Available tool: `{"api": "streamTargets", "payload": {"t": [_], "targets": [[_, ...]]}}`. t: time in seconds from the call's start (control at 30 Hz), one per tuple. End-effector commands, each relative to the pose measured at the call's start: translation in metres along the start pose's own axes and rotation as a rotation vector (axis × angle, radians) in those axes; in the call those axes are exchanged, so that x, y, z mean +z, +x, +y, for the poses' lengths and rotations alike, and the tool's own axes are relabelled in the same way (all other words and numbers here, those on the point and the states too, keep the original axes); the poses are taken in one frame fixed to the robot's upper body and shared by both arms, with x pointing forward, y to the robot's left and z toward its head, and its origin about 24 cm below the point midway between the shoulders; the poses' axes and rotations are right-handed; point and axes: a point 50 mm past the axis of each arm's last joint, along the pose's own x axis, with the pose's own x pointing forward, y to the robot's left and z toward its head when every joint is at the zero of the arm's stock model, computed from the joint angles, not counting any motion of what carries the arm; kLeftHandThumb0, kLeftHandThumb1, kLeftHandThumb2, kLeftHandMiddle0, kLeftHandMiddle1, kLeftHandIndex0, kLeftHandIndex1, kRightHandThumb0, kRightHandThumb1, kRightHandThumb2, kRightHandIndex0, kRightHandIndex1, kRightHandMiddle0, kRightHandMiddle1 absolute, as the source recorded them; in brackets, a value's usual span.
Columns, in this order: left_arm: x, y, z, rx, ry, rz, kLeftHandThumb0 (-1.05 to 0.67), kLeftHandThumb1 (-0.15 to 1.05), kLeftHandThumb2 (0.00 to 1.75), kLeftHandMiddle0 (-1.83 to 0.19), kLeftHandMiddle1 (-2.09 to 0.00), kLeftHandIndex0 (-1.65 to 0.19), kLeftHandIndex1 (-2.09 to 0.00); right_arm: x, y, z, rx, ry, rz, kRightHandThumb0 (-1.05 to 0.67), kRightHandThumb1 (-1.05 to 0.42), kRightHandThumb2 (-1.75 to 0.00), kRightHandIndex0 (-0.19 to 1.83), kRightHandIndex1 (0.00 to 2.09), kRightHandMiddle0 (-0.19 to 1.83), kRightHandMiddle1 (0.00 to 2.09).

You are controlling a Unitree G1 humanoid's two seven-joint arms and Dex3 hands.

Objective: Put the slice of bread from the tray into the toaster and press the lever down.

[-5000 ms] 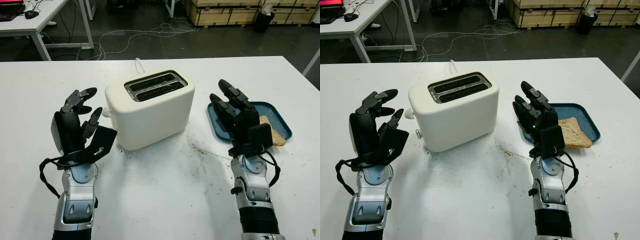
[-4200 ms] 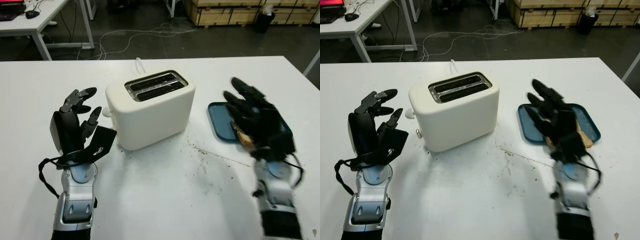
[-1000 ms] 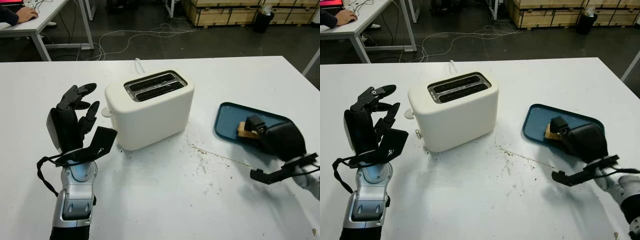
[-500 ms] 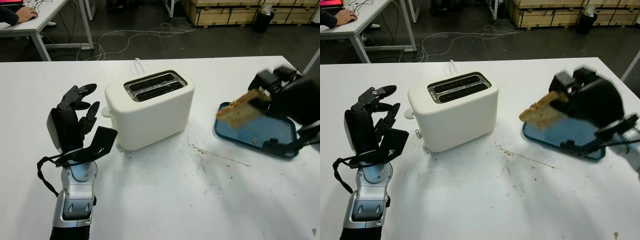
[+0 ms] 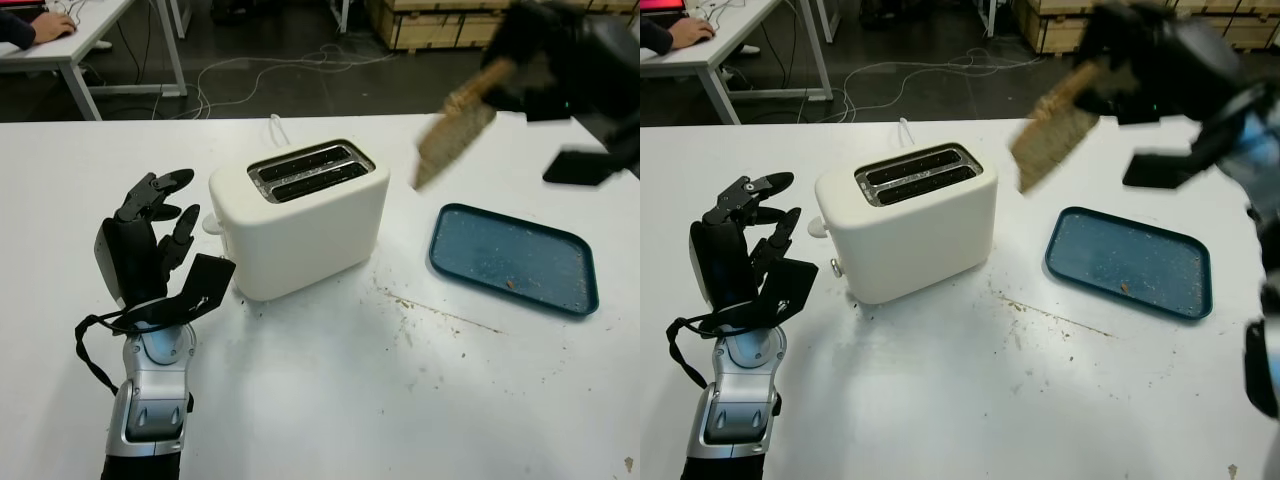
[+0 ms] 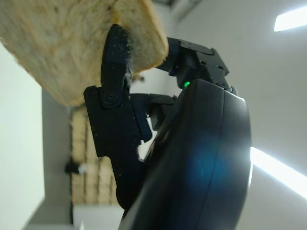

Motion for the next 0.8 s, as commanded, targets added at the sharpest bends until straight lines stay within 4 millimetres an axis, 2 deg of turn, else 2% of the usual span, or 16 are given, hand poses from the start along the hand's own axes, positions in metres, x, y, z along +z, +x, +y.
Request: {"api": "streamTargets", "payload": {"t": [0.0, 0.07, 0.13, 0.3, 0.37, 0.53, 0.63, 0.77], "targets": [[0.002, 0.002, 0.000, 0.005, -0.006, -0.012, -0.08, 0.92, 0.03, -0.68, -1.10, -0.84, -0.41, 0.012, 0.018, -0.016, -0.020, 0.030, -0.019, -0.34, -0.92, -0.27, 0.71, 1.75, 0.51, 1.75], [0.002, 0.002, 0.000, 0.008, -0.003, -0.013, -0.09, 0.92, 0.03, -0.68, -1.11, -0.84, -0.42, 0.025, 0.035, -0.020, -0.014, 0.047, -0.030, -0.28, -0.92, -0.23, 0.82, 1.75, 0.63, 1.67], [0.002, 0.002, 0.000, 0.010, 0.004, -0.013, -0.10, 0.92, 0.02, -0.69, -1.12, -0.84, -0.42, 0.035, 0.050, -0.020, -0.001, 0.064, -0.032, -0.27, -0.92, -0.23, 0.88, 1.75, 0.68, 1.70], [0.001, 0.002, 0.001, 0.013, 0.015, -0.016, -0.13, 0.92, 0.02, -0.69, -1.09, -0.84, -0.42, 0.051, 0.074, -0.008, 0.050, 0.098, -0.022, -0.43, -0.92, -0.30, 1.06, 1.75, 0.84, 1.74], [0.001, 0.002, 0.001, 0.013, 0.002, -0.020, -0.11, 0.92, 0.02, -0.70, -1.10, -0.85, -0.42, 0.057, 0.082, -0.002, 0.074, 0.091, -0.005, -0.43, -0.92, -0.31, 1.11, 1.75, 0.92, 1.75], [0.002, 0.002, 0.001, 0.015, -0.012, -0.017, -0.10, 0.92, 0.02, -0.70, -1.12, -0.84, -0.42, 0.066, 0.092, 0.008, 0.115, 0.087, 0.046, -0.47, -0.92, -0.33, 1.17, 1.75, 0.96, 1.75], [0.001, 0.002, 0.001, 0.017, -0.005, -0.017, -0.11, 0.92, 0.02, -0.70, -1.12, -0.84, -0.42, 0.068, 0.093, 0.012, 0.148, 0.095, 0.058, -0.47, -0.92, -0.35, 1.15, 1.75, 0.92, 1.75], [0.001, 0.002, 0.001, 0.017, -0.010, -0.013, -0.10, 0.92, 0.02, -0.69, -1.12, -0.84, -0.42, 0.069, 0.093, 0.019, 0.169, 0.082, 0.061, -0.48, -0.92, -0.34, 1.17, 1.75, 0.97, 1.75]]}}
